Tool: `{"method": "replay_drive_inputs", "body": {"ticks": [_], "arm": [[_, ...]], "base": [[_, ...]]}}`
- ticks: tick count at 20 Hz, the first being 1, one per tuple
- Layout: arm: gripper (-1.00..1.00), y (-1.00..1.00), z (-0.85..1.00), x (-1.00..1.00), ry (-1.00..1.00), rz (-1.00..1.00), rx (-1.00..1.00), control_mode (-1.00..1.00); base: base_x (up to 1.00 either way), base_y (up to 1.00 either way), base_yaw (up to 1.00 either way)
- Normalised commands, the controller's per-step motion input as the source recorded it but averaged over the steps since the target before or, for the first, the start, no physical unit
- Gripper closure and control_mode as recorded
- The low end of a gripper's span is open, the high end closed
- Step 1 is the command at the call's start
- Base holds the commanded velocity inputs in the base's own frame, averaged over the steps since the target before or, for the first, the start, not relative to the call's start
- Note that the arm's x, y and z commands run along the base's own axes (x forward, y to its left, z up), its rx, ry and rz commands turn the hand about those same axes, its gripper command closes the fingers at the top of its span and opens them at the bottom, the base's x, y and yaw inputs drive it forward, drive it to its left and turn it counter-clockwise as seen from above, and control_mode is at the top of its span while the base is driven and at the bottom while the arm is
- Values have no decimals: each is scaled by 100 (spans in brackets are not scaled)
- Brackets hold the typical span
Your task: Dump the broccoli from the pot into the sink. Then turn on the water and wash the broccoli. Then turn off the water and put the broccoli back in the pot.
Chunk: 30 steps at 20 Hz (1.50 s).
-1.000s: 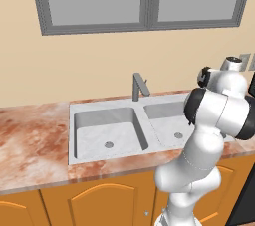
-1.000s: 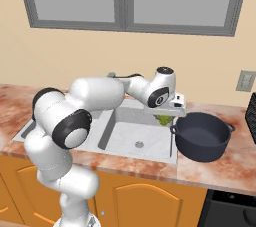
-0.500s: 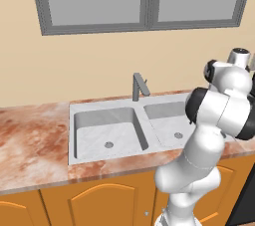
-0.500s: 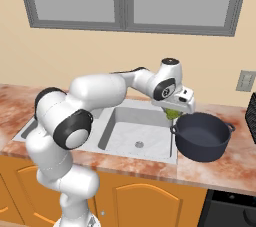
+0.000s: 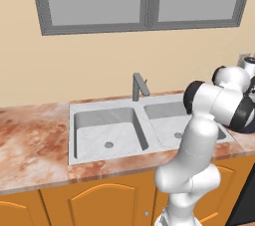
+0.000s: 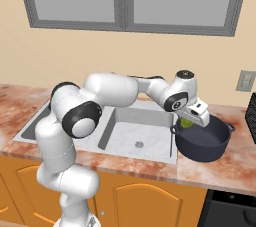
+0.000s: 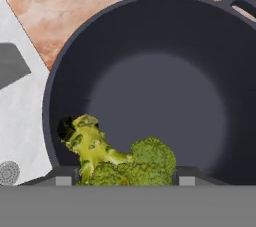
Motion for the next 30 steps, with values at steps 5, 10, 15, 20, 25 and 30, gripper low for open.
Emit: {"method": "replay_drive_inputs", "body": {"ticks": [5, 10, 15, 20, 25, 30], "arm": [[100, -46, -21, 4, -1, -12, 8, -100], [100, -31, -38, 14, 0, -6, 7, -100], [100, -24, -45, 24, 0, -2, 6, -100], [100, -19, -30, 25, 0, -1, 3, -100], [-100, -11, -4, 11, -4, -1, 1, -100], [-100, -1, 0, 0, -19, -1, 0, -100]], "base": [[0, 0, 0], [0, 0, 0], [0, 0, 0], [0, 0, 0], [0, 0, 0], [0, 0, 0]]}}
